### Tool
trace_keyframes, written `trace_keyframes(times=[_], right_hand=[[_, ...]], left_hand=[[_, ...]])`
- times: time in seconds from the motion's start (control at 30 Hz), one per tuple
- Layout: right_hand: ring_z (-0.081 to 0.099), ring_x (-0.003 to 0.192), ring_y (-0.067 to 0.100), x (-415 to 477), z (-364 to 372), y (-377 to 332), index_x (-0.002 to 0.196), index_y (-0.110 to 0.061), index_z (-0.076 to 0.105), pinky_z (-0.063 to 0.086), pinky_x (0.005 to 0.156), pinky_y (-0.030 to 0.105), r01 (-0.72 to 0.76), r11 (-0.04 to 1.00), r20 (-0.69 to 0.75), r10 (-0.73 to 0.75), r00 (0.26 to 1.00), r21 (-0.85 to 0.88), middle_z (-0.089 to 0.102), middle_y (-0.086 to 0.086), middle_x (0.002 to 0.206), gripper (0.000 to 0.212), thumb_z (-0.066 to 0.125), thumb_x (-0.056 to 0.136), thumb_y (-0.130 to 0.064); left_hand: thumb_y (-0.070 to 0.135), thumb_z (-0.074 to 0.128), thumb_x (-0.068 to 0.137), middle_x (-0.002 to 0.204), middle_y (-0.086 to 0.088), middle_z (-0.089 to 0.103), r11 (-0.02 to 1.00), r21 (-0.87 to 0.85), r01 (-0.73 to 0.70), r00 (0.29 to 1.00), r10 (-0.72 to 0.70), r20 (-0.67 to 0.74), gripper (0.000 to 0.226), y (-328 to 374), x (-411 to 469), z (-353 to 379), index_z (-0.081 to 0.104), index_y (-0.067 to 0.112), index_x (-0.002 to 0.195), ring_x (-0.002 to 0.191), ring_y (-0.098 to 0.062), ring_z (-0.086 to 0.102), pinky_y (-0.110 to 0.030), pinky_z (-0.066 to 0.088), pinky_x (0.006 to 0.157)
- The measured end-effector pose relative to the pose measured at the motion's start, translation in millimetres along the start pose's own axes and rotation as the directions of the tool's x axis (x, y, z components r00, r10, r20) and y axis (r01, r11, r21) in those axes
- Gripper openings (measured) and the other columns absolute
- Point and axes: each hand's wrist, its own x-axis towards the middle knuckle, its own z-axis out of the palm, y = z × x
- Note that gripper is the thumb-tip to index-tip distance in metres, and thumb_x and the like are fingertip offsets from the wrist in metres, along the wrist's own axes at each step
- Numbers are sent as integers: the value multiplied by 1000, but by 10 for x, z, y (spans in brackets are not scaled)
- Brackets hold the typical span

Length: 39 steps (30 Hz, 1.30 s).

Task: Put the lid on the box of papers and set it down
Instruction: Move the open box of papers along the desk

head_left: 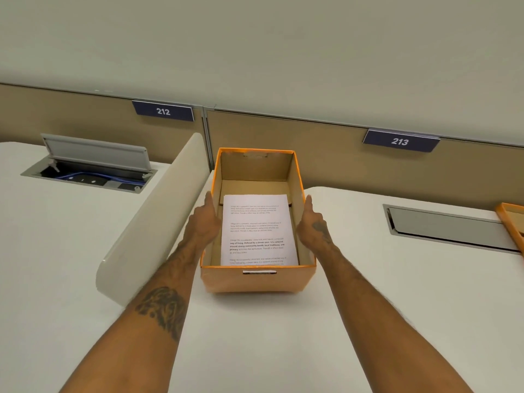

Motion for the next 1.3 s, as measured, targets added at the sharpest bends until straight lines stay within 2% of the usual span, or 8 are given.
trace_keyframes(times=[0.1,0.33,0.5,0.6,0.77,0.87,1.2,1.3], right_hand=[[57,78,22,-178,-236,334,155,-21,-2,48,65,35,-36,998,-31,38,999,43,63,16,114,79,48,94,-12],[61,105,36,-703,-840,1394,155,-24,3,54,87,47,-149,979,-83,162,983,139,56,20,129,73,42,94,-11],[62,98,34,-1053,-1217,2101,154,-24,8,51,79,43,-115,986,-128,130,983,122,61,19,120,66,41,97,-15],[59,89,30,-1270,-1423,2547,153,-24,12,48,72,40,-106,987,-140,123,982,123,61,18,117,62,39,97,-19],[63,103,33,-1594,-1523,3086,154,-22,8,52,81,42,-136,985,-119,148,982,107,59,17,127,67,44,98,-19],[62,107,34,-1729,-1520,3303,154,-21,7,53,87,45,-160,981,-95,170,981,108,57,18,132,67,44,98,-21],[59,113,37,-1848,-1536,3458,155,-19,6,50,93,47,-183,977,-56,190,980,107,54,19,135,66,42,99,-19],[58,114,38,-1858,-1523,3464,155,-19,6,49,92,46,-195,976,-35,199,979,99,54,21,134,67,40,98,-13]], left_hand=[[16,56,92,109,-19,65,999,-20,-51,999,51,10,74,304,-217,44,14,16,153,86,-33,66,-44,55,72],[19,55,92,107,-17,66,981,-92,-169,981,177,82,74,1187,-1005,378,14,16,153,88,-32,67,-45,58,75],[15,55,93,106,-14,66,980,-95,-175,978,184,96,73,1694,-1628,695,14,16,153,86,-29,68,-47,60,77],[16,56,93,105,-11,67,978,-102,-184,978,192,80,72,1975,-2041,901,16,16,153,77,-22,66,-40,59,71],[19,58,93,109,-10,67,977,-105,-184,975,195,105,72,2237,-2570,1170,18,17,152,75,-18,64,-38,57,70],[18,58,92,118,-11,66,979,-103,-176,976,187,115,72,2307,-2783,1304,18,16,152,87,-25,69,-41,56,75],[23,58,92,119,-11,66,980,-99,-173,975,185,125,71,2338,-2914,1438,20,17,152,78,-20,66,-41,59,72],[24,58,92,120,-13,65,983,-91,-160,974,172,146,72,2323,-2924,1456,19,17,152,88,-26,69,-44,59,76]])
